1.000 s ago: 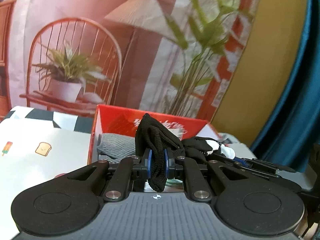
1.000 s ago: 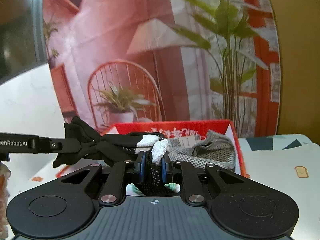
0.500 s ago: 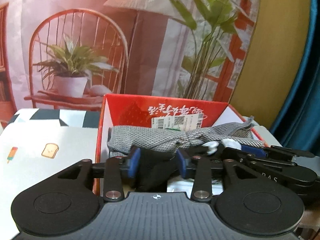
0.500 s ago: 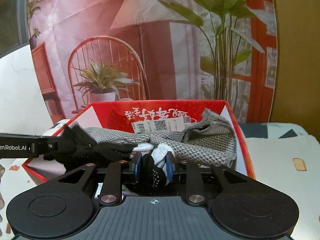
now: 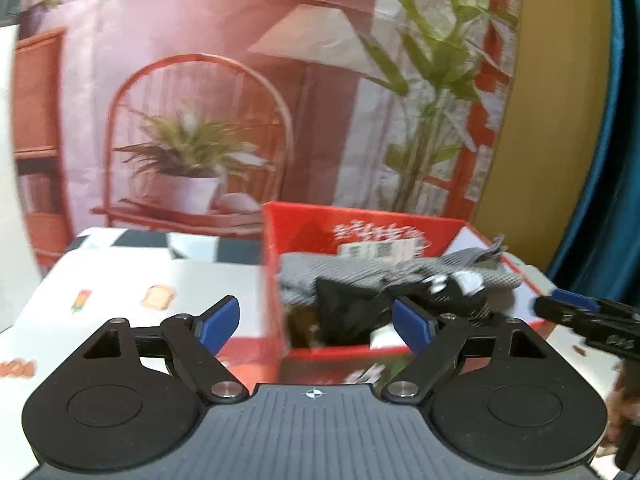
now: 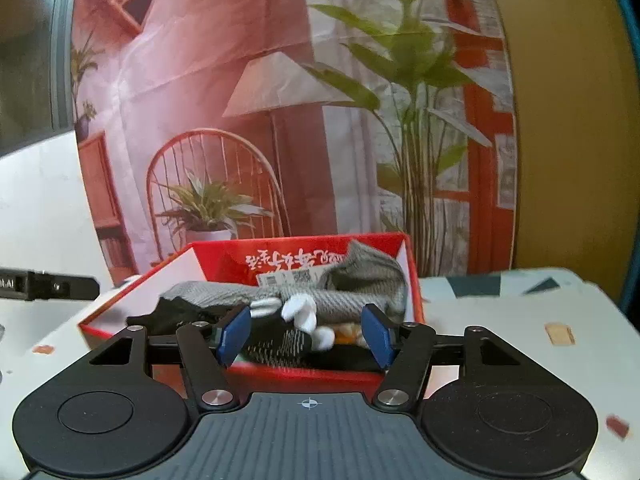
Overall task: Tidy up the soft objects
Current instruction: 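Carry the black gloves into the red box and open both grippers, then move both grippers to the white tied cloth and close them on it, then lift the white cloth into the red box and open both grippers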
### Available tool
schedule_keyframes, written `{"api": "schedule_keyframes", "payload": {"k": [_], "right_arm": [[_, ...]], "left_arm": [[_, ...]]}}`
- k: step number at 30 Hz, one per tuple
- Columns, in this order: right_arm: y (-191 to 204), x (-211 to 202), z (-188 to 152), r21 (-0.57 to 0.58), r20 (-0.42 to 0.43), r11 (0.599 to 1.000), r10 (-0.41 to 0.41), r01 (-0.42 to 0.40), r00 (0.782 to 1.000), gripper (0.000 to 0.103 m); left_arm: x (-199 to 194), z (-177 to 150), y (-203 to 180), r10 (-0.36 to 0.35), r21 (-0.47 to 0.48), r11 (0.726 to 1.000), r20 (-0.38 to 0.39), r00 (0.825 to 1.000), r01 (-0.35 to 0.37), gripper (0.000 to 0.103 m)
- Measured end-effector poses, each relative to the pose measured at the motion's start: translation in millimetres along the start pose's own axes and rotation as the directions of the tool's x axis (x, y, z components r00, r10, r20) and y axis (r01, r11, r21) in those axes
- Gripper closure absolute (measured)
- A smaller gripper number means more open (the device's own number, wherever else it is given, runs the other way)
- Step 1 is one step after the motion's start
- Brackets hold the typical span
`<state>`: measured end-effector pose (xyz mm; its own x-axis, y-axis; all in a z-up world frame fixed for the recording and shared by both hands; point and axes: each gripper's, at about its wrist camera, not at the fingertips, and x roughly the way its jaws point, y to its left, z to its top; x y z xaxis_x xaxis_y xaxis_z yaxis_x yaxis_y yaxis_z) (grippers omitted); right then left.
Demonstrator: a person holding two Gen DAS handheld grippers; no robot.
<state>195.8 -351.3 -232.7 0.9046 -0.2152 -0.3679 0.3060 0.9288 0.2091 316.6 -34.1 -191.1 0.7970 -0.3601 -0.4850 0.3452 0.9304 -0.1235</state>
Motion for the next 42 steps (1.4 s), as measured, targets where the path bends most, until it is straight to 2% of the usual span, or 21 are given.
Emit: {"api": "schedule_keyframes", "payload": {"k": [4, 8, 13, 18, 21, 23, 28, 31, 32, 33, 35, 36, 40, 42], "right_arm": [[-6.2, -24.1, -15.0, 0.025, 0.007, 1.000, -0.010, 0.010, 1.000, 0.045], [-10.8, -37.3, -32.0, 0.051, -0.009, 0.998, -0.034, 0.034, 0.999, 0.045], [-20.5, -24.8, -53.1, 0.082, -0.092, 0.994, -0.060, 0.068, 0.994, 0.045], [-26.6, -8.2, -75.7, 0.071, -0.144, 0.992, -0.098, 0.109, 0.985, 0.047], [-27.1, 3.0, -86.4, 0.066, -0.184, 0.990, -0.108, 0.122, 0.977, 0.049], [-25.0, 9.1, -91.1, 0.061, -0.199, 0.991, -0.104, 0.118, 0.974, 0.050], [-18.3, 21.0, -95.5, 0.046, -0.227, 0.995, -0.079, 0.092, 0.971, 0.050], [-15.3, 25.3, -97.0, 0.036, -0.241, 0.996, -0.066, 0.077, 0.968, 0.057], [-12.6, 26.5, -97.9, 0.016, -0.247, 0.997, -0.066, 0.072, 0.967, 0.063], [-10.0, 27.4, -99.2, 0.002, -0.253, 0.998, -0.067, 0.070, 0.965, 0.065], [-8.2, 27.5, -99.4, 0.002, -0.255, 0.998, -0.064, 0.067, 0.965, 0.066], [-8.0, 27.6, -99.3, 0.000, -0.257, 0.998, -0.062, 0.064, 0.964, 0.067], [-9.6, 27.2, -99.3, 0.004, -0.264, 0.999, -0.051, 0.054, 0.963, 0.072], [-7.5, 25.9, -100.2, -0.004, -0.266, 0.999, -0.042, 0.042, 0.963, 0.076]], "left_arm": [[-9.7, -18.2, 10.3, 0.018, -0.013, 1.000, -0.019, 1.000, -0.019, 0.017], [-3.8, -40.9, 20.5, 0.036, -0.050, 0.998, -0.085, 0.996, -0.040, 0.017], [9.6, -62.1, 32.4, 0.047, -0.115, 0.991, -0.147, 0.988, -0.064, 0.018], [22.0, -74.6, 35.8, 0.056, -0.118, 0.990, -0.179, 0.982, -0.077, 0.020], [32.5, -79.9, 36.9, 0.049, -0.124, 0.989, -0.204, 0.978, -0.075, 0.025], [38.5, -82.6, 35.0, 0.041, -0.123, 0.990, -0.216, 0.975, -0.069, 0.029], [46.1, -92.3, 29.0, 0.036, -0.116, 0.991, -0.235, 0.971, -0.064, 0.030], [49.2, -94.8, 28.1, 0.036, -0.124, 0.990, -0.242, 0.970, -0.068, 0.033], [50.3, -95.6, 26.9, 0.036, -0.123, 0.990, -0.243, 0.969, -0.068, 0.035], [51.1, -96.6, 25.4, 0.035, -0.121, 0.990, -0.246, 0.969, -0.067, 0.037], [52.8, -98.6, 22.6, 0.029, -0.117, 0.991, -0.254, 0.967, -0.061, 0.048], [52.6, -99.1, 20.9, 0.034, -0.110, 0.992, -0.250, 0.968, -0.064, 0.049], [49.0, -101.1, 17.8, 0.008, -0.094, 0.995, -0.238, 0.971, -0.031, 0.074], [46.0, -102.1, 13.7, 0.001, -0.077, 0.997, -0.236, 0.972, -0.019, 0.079]]}}
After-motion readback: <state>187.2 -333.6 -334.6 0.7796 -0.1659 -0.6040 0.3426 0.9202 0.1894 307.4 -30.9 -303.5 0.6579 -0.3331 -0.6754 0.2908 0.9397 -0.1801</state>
